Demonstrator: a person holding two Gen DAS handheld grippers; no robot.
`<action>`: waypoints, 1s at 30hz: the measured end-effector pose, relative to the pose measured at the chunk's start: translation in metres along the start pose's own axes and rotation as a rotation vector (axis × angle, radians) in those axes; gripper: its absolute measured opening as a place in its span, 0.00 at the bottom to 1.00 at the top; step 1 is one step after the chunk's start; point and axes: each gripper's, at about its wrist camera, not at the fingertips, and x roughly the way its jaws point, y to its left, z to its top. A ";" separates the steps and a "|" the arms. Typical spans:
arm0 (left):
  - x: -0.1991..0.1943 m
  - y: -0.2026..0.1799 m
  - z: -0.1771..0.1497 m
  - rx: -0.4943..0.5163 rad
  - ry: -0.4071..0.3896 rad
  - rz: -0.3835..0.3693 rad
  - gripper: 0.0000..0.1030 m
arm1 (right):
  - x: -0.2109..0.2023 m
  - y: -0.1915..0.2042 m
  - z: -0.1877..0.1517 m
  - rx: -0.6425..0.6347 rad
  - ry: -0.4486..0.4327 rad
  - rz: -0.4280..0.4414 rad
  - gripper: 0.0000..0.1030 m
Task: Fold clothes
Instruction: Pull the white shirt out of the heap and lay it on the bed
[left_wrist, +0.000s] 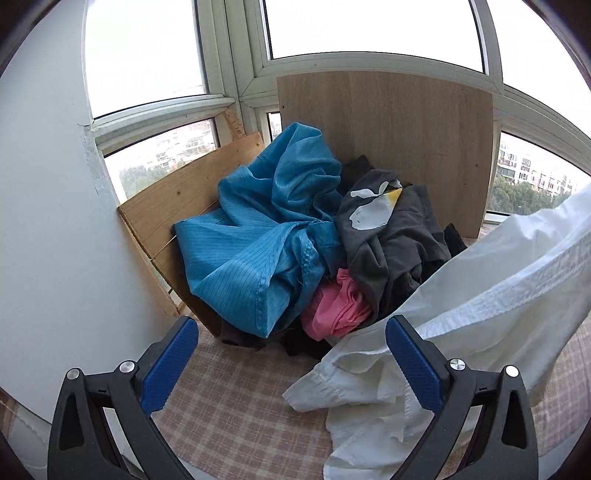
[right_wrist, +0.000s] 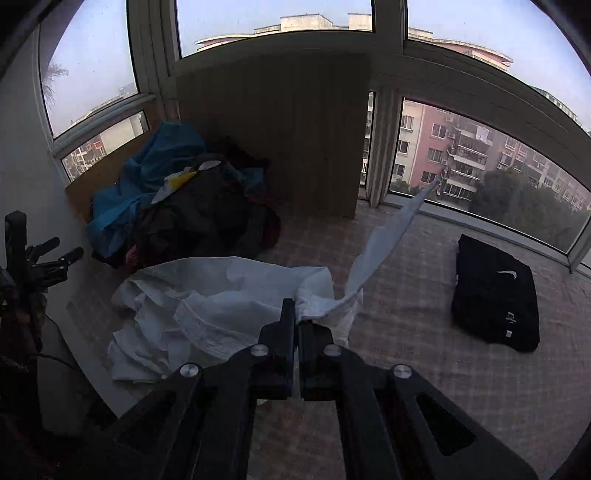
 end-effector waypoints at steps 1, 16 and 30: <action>0.005 -0.010 0.000 0.027 0.011 -0.020 0.99 | 0.024 -0.014 -0.027 0.046 0.074 -0.019 0.01; 0.065 -0.225 -0.010 0.502 0.091 -0.406 0.99 | 0.014 -0.124 -0.089 0.345 0.188 -0.007 0.28; 0.073 -0.265 -0.113 0.544 0.378 -0.431 0.99 | 0.145 -0.092 0.047 0.004 0.218 0.153 0.37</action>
